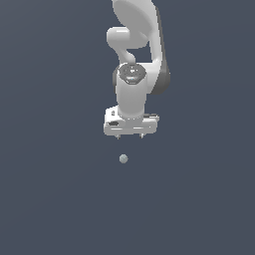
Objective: Pick up the object and move it to a goal position.
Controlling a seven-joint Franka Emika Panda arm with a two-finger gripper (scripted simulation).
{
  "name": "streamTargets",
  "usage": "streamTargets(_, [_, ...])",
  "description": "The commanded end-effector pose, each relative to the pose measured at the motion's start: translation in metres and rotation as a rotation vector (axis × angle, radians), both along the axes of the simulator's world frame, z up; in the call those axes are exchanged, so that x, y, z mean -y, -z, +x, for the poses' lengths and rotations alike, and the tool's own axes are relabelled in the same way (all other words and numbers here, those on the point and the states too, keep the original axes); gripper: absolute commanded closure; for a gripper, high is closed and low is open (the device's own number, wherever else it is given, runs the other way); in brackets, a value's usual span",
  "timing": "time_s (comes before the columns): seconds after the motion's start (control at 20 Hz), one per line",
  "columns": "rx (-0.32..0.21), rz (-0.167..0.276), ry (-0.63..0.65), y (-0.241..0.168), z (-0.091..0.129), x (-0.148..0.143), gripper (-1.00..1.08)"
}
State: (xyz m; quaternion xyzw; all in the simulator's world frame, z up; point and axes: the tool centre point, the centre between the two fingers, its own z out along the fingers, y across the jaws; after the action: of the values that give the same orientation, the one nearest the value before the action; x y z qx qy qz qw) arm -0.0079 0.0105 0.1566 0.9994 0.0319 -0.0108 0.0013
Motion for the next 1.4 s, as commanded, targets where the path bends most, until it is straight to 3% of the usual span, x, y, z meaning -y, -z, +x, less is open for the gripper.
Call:
streamTargets(0.0, [0.000,0.000,0.000,0.000,0.000,0.000,-0.92])
streamTargets(0.45, [-0.006,0.023,0.005,-0.009,0.001,-0.022,-0.92])
streamTargets(0.8, [-0.005,0.023,0.021,-0.006,0.003,-0.020,-0.92])
streamTargets(1.35, [0.002,0.020,0.209,0.026,0.018,-0.004,-0.92])
